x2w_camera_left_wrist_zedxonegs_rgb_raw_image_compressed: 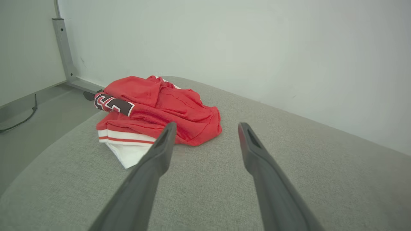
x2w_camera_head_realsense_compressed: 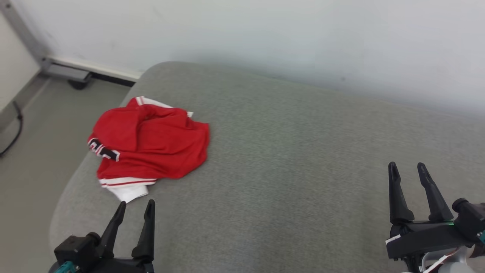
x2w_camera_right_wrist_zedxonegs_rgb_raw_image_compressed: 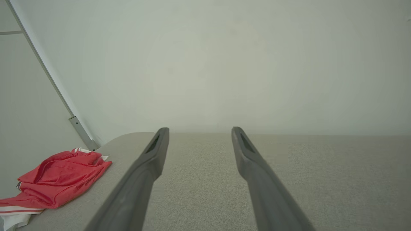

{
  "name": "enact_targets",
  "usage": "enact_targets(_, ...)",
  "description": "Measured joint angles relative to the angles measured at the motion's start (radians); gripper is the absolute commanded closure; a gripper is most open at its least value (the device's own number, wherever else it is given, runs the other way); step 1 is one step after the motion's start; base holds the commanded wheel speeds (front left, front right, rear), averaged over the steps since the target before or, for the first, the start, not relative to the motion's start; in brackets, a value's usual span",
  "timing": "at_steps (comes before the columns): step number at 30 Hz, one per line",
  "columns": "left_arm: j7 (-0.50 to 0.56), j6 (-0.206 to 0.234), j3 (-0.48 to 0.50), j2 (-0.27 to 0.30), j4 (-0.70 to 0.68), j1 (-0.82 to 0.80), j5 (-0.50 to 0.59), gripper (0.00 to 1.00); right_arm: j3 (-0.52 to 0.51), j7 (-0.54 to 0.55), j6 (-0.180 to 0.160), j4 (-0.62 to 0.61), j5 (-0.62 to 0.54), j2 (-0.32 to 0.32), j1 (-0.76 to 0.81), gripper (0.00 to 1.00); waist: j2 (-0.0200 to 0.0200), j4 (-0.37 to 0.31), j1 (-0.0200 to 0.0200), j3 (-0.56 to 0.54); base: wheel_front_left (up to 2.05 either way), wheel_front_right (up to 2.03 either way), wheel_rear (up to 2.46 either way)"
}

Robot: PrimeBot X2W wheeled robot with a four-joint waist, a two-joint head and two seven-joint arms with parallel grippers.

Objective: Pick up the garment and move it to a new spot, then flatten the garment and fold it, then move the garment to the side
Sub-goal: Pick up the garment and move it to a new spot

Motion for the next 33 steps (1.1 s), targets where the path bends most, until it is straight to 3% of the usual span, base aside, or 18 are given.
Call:
enact_targets(7, 0.006, 0.0, 0.013, 0.005, 0.004, 0.005, -0.001, 0.0, 0.036, 0.001, -0.001, -0.004, -0.003, 0.008, 0.0, 0.0, 0.0, 0.087, -0.0001, 0.001, 0.0, 0.0, 0.0)
enact_targets(13, 0.043, -0.018, 0.007, 0.003, 0.028, -0.019, -0.021, 0.0, 0.047, 0.01, 0.0, -0.017, -0.01, 0.009, 0.001, 0.0, 0.0, 0.113, -0.0001, 0.007, 0.0, 0.0, 0.0)
enact_targets(23, 0.259, -0.062, -0.035, -0.078, 0.206, -0.358, -0.09, 0.0, 0.075, 0.066, 0.003, -0.137, -0.069, -0.035, 0.028, 0.0, 0.0, 0.109, 0.0, 0.058, 0.0, 0.0, 0.0)
enact_targets(28, 0.394, -0.04, -0.024, -0.128, 0.347, -0.47, -0.139, 0.0, 0.089, 0.11, 0.002, -0.22, -0.102, -0.065, 0.04, 0.0, 0.0, 0.098, 0.0, 0.097, 0.0, 0.0, 0.0)
enact_targets(33, 0.465, -0.015, 0.008, -0.12, 0.446, -0.541, -0.131, 0.0, 0.099, 0.149, 0.002, -0.29, -0.129, -0.086, 0.041, 0.0, 0.0001, 0.078, 0.0, 0.132, 0.0, 0.0, 0.0)
